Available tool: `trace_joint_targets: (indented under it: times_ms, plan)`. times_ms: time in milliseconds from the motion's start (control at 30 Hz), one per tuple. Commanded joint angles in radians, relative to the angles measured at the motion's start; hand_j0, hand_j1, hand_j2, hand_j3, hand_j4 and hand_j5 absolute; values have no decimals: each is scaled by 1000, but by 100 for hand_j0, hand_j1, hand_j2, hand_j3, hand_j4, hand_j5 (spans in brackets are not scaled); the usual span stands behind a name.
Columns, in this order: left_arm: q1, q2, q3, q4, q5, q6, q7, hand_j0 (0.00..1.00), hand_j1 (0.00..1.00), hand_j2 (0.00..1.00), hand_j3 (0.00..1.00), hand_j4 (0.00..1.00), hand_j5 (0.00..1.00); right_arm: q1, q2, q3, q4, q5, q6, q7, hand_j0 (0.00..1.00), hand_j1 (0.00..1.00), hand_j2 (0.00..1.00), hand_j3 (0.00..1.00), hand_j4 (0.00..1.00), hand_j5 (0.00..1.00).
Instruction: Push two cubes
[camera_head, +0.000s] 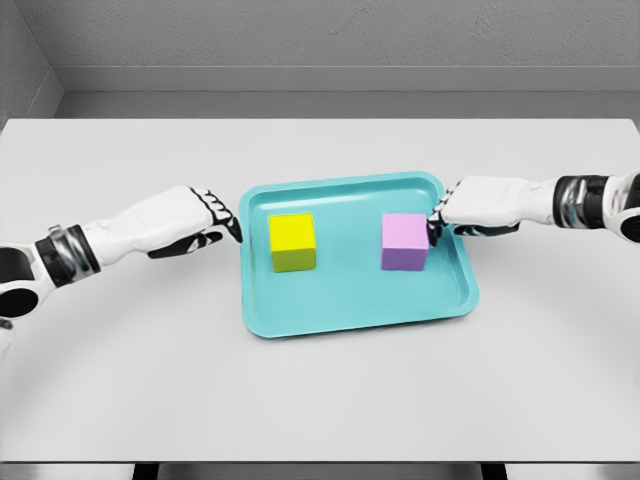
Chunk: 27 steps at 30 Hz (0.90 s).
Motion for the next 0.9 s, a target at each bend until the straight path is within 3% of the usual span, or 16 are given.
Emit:
trace_joint_targets:
  times_ms: [0, 867]
  plan:
    - [-2, -15, -3, -2, 4, 2, -4, 50, 50, 50, 50, 50, 50, 2, 0, 4, -20, -5, 3, 0, 53, 53, 53, 53, 53, 53]
    - [-8, -79, -34, 4, -27, 2, -28, 51, 51, 51, 51, 51, 51, -2, 28, 7, -32, -5, 3, 0, 53, 53, 53, 53, 53, 53]
